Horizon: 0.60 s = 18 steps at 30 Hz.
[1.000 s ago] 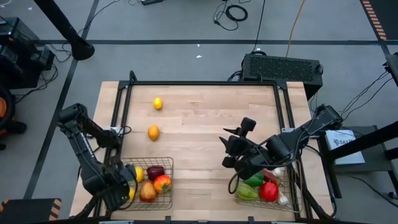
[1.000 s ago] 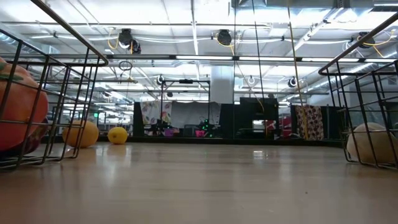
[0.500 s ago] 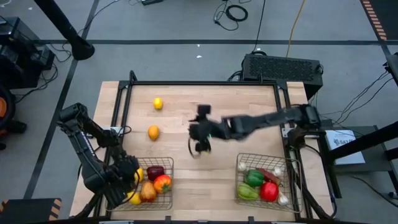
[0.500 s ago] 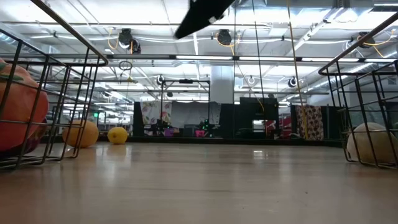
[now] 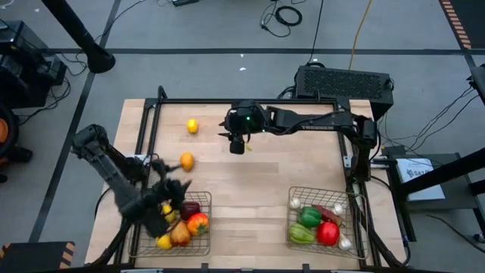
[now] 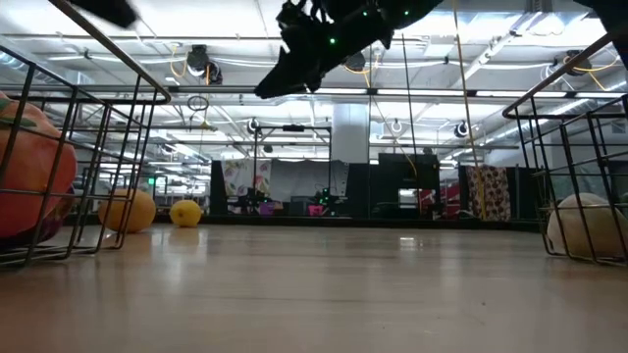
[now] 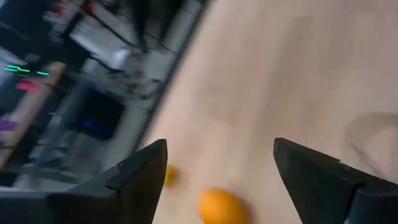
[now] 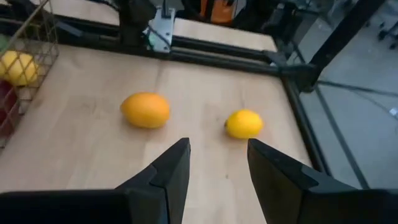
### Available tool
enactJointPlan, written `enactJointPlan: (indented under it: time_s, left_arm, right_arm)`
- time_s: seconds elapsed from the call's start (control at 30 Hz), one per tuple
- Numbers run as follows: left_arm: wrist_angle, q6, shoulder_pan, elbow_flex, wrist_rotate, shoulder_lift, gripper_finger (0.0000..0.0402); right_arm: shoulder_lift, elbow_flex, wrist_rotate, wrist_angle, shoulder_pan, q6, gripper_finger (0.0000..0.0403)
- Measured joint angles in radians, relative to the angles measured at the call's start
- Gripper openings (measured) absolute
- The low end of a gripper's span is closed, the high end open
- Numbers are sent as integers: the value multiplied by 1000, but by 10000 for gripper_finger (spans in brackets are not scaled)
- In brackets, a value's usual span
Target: Sort produce into baskets
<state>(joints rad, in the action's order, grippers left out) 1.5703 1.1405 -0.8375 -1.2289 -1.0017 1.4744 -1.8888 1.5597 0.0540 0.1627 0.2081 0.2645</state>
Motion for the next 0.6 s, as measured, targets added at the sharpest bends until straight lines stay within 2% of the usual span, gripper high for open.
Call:
enactJointPlan:
  time_s: [0.13,0.23,0.4,0.53,0.6]
  left_arm:
    - [2,-152,161,0,-88,-73,301]
    - [1,-285,272,0,-85,-155,301]
    - [-35,-484,509,0,66,-299,301]
    - [-177,-651,738,0,243,-342,301]
    - [-274,-681,842,0,305,-332,301]
  right_arm:
    - [33,-1,0,97,-22,-30,153]
    - [98,-1,-4,196,-43,-47,153]
    - [174,1,-5,371,-93,-70,153]
    - [183,1,2,480,-152,-59,153]
    - [183,0,3,507,-172,-45,153]
